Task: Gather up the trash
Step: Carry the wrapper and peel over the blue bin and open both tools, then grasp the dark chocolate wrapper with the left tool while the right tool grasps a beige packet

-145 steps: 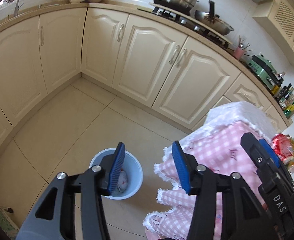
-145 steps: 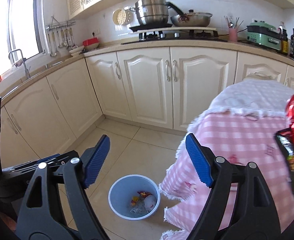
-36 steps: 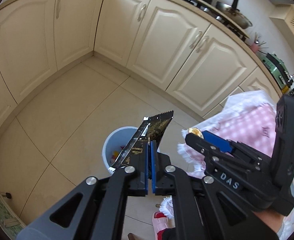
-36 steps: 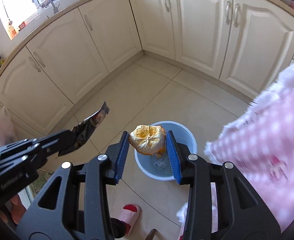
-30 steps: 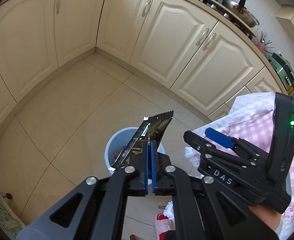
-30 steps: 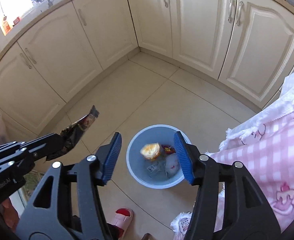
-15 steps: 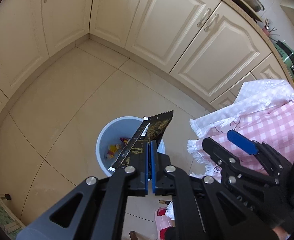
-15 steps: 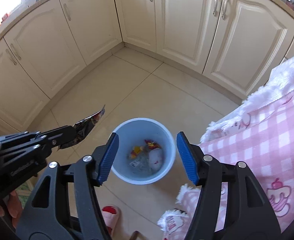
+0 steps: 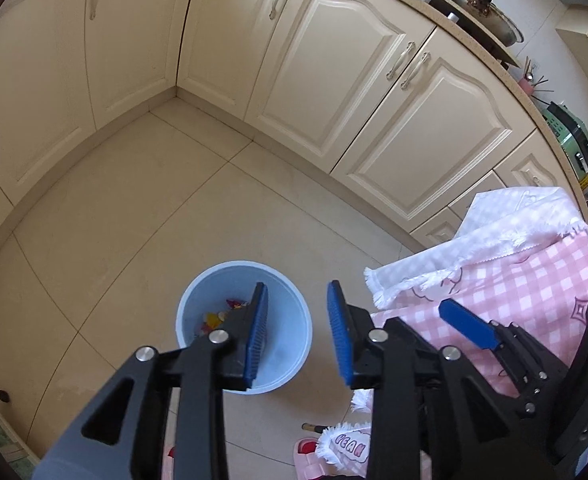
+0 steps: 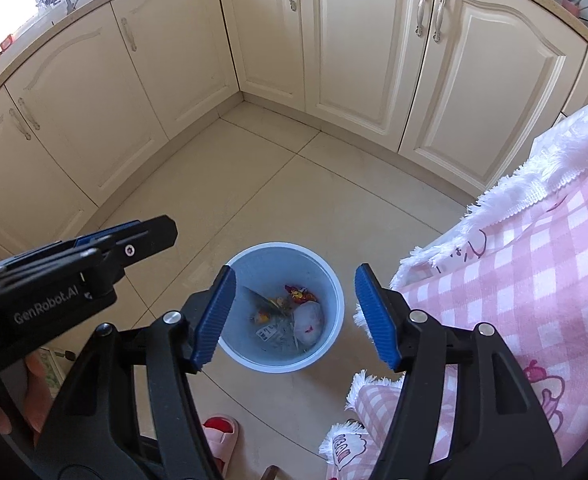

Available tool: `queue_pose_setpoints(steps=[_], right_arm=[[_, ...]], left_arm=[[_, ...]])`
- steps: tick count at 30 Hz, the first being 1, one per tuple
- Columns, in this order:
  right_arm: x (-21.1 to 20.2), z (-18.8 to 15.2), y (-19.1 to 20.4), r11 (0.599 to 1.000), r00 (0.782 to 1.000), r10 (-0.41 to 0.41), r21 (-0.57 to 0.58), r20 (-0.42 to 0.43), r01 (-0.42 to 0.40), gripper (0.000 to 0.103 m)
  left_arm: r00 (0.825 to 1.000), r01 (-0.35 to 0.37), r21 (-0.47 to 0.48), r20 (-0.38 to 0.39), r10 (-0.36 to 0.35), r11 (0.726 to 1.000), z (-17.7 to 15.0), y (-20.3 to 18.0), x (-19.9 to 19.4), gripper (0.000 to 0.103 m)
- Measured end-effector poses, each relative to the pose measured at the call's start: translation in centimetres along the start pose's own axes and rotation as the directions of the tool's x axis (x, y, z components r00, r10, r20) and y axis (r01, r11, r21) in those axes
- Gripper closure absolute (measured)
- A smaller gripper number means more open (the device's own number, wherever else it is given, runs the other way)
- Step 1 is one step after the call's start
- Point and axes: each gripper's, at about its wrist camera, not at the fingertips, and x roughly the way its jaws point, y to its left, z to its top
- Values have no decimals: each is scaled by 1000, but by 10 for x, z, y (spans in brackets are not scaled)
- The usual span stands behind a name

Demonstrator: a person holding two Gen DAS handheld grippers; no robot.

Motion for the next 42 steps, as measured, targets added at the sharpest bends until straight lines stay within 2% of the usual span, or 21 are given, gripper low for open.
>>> queue_pose_setpoints(steps=[3, 9, 15, 20, 25, 30, 35, 40, 42], right_arm=[[-7, 1, 3, 1000, 1000, 8, -6, 5, -8, 41], [-34, -2, 18, 999, 1000, 19, -40, 20, -18, 41], [-79, -7, 36, 997, 997, 32, -75, 64, -27, 40], [-140, -12, 51, 994, 988, 25, -108, 150, -8, 39], [-205, -22, 40, 994, 967, -32, -90, 251, 56, 37], [-264, -51, -19, 990, 940, -136, 7, 313, 140, 36], [-307, -90, -107, 961, 912, -262, 172, 317, 216, 33], [-323, -132, -185, 901, 895, -370, 331, 251, 280, 33], [-323, -144, -204, 883, 891, -391, 368, 229, 292, 33]], left_arm=[[1000, -15, -4, -6, 15, 1000, -5, 3, -8, 73], [999, -23, -29, 28, 24, 999, -16, 14, -45, 70], [993, -21, -57, 119, 28, 998, -24, 18, -112, 66], [977, -28, -18, 210, 31, 999, -30, -1, -172, 63], [956, -12, 59, 293, -6, 998, -42, -44, -223, 56], [950, 48, 175, 296, -99, 983, -59, -108, -240, 51], [964, 125, 315, 187, -190, 941, -81, -194, -213, 50], [964, 216, 410, 56, -261, 886, -107, -273, -174, 49], [962, 247, 440, -4, -273, 864, -115, -302, -156, 49]])
